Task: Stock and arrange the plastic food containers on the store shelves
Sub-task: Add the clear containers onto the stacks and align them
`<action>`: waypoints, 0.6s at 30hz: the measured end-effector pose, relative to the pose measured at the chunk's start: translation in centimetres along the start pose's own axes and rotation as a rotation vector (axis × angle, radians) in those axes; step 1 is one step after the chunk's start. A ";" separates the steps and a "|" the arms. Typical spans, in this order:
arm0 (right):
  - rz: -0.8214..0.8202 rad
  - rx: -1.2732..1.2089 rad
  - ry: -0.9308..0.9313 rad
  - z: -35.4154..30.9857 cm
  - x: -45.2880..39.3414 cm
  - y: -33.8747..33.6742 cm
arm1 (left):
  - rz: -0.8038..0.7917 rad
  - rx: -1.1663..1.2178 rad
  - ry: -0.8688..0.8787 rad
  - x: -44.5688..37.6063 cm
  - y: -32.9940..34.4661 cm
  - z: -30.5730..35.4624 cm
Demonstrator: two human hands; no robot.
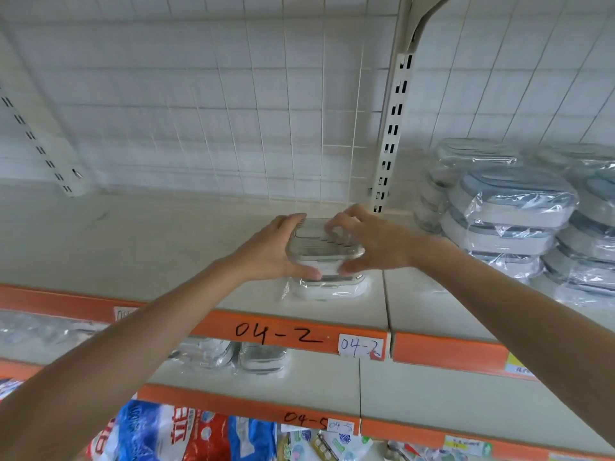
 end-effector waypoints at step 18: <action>0.181 0.207 0.456 8.9 -2.3 -4.5 | 0.036 -0.058 -0.032 -11.7 -0.2 3.7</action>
Point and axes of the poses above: each hand's wrist, its own x-axis away from the middle knuckle, its own y-axis out of the palm, z = x × y, the point moved 10 cm from there along -x, towards the middle knuckle, and after that the axes turned 11 degrees about -z, right-handed, at the moved point
